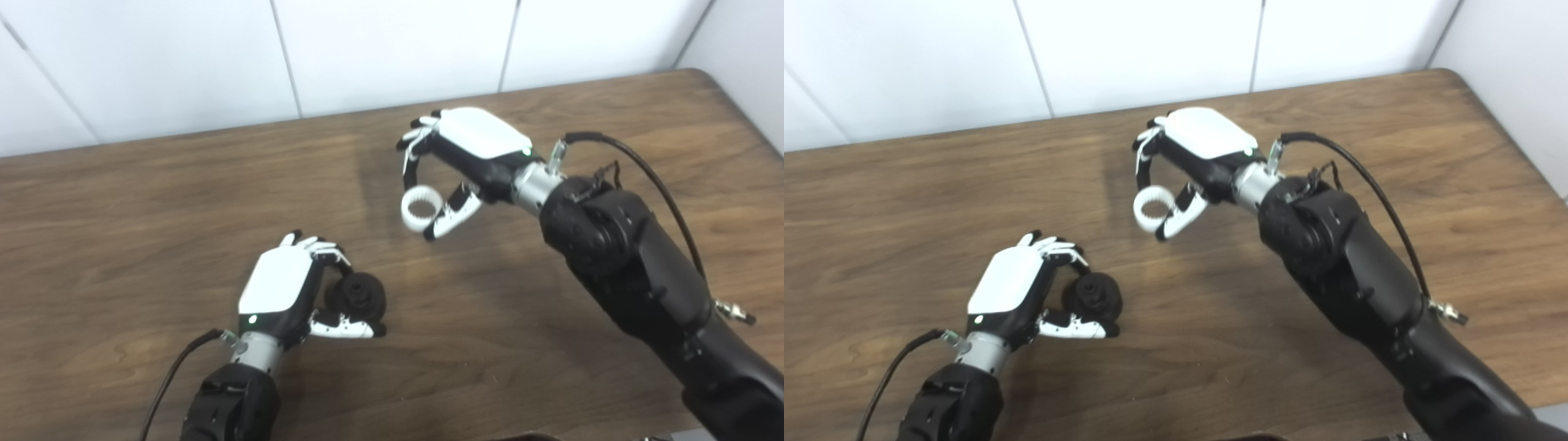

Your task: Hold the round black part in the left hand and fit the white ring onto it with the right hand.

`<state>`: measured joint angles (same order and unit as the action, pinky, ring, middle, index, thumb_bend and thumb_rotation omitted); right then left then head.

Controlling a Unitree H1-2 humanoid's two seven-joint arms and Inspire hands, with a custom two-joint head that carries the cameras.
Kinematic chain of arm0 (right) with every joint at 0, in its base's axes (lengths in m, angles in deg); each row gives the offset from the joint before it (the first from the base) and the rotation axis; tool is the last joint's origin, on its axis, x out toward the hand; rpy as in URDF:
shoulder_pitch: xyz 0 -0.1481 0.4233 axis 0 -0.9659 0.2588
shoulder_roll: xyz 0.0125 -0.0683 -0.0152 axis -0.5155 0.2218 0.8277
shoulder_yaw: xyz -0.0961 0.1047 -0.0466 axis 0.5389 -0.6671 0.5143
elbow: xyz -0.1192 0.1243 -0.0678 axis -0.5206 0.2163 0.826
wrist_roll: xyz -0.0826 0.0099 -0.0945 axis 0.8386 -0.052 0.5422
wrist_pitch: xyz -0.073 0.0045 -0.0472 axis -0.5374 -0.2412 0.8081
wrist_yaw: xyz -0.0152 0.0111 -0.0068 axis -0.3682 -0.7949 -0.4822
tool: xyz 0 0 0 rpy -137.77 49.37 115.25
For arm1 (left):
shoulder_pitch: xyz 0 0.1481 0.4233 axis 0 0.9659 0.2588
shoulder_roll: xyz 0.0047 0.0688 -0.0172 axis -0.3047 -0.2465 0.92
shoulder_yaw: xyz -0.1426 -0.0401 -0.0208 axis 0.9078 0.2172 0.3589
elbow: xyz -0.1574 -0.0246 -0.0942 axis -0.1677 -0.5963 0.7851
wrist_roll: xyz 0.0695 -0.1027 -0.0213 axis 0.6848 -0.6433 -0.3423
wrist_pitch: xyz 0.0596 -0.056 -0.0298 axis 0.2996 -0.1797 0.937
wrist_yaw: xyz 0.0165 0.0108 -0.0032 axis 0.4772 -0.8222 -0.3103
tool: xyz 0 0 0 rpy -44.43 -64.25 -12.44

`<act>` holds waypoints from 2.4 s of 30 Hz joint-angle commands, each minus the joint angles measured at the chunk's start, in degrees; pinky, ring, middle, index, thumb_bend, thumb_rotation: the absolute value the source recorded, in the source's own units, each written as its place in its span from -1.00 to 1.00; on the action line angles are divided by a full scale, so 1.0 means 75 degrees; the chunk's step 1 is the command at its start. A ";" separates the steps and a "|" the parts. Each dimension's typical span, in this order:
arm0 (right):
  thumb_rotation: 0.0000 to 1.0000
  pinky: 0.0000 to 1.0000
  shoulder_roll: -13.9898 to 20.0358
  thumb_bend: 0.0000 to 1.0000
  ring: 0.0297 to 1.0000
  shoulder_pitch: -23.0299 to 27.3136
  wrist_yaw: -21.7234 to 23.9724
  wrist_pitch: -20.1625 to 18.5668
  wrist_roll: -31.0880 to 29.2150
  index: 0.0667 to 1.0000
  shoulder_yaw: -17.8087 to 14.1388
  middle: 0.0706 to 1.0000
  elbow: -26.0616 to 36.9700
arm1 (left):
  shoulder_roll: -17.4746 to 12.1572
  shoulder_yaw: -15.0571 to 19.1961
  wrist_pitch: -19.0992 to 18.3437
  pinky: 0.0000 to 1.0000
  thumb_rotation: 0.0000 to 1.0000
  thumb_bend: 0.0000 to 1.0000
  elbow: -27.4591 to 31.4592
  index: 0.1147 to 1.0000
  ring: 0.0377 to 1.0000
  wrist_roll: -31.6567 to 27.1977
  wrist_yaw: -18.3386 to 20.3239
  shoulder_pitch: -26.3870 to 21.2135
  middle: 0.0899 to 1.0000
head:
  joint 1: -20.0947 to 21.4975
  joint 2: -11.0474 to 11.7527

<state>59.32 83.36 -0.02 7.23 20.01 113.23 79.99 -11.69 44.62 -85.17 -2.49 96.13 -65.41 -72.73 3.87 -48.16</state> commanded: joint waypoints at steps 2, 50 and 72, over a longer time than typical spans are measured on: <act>-0.73 1.00 -0.0102 0.05 0.89 0.0119 0.0100 0.0186 0.0114 -0.11 -0.0074 0.64 0.0404 | 0.0057 -0.0073 -0.0001 0.98 -0.89 0.05 -0.0038 -0.16 0.75 0.0157 0.0004 -0.0102 0.50 | -0.0056 -0.0026; -0.73 1.00 -0.0844 0.05 0.92 -0.0393 0.0283 0.1541 0.0223 -0.10 0.0104 0.69 -0.0393 | 0.0518 -0.0290 -0.0371 0.99 -0.89 0.05 0.0010 -0.16 0.76 0.0712 0.0269 -0.0215 0.50 | -0.0636 -0.0391; -0.73 1.00 -0.0962 0.05 0.94 -0.0465 0.0303 0.1610 0.0302 -0.10 0.0068 0.72 -0.0371 | 0.0553 -0.0322 -0.0384 1.00 -0.89 0.05 0.0080 -0.16 0.76 0.0733 0.0356 -0.0185 0.50 | -0.0651 -0.0441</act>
<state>52.53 78.50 2.88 18.50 22.16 114.22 75.82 -7.74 42.44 -87.88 -2.70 100.74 -63.14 -73.67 -0.97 -51.42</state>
